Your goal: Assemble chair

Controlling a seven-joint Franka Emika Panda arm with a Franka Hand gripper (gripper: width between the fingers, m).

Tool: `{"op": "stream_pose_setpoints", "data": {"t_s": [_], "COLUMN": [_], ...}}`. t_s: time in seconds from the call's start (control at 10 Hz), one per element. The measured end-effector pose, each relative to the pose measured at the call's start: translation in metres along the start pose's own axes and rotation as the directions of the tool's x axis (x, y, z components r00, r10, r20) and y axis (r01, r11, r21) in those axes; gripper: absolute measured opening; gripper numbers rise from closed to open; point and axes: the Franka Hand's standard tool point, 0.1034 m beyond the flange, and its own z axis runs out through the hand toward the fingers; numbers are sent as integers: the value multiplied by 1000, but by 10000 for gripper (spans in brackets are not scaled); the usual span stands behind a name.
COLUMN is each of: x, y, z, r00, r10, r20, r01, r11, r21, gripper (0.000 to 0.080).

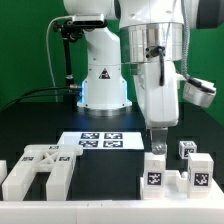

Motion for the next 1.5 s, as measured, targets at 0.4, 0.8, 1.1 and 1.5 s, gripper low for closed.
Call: {"op": "stream_pose_setpoints", "data": {"t_s": [0.4, 0.8, 1.1, 1.5], "x": [-8, -7, 8, 19], "y": [9, 13, 31, 38], "z": [3, 6, 3, 7], "r00": [858, 701, 374, 163], "r10": [-511, -711, -922, -972], "r20": [-41, -47, -100, -170], "r01": [513, 713, 927, 984], "r11": [857, 701, 376, 172], "r21": [43, 22, -3, -39], "gripper": [649, 649, 649, 649]}}
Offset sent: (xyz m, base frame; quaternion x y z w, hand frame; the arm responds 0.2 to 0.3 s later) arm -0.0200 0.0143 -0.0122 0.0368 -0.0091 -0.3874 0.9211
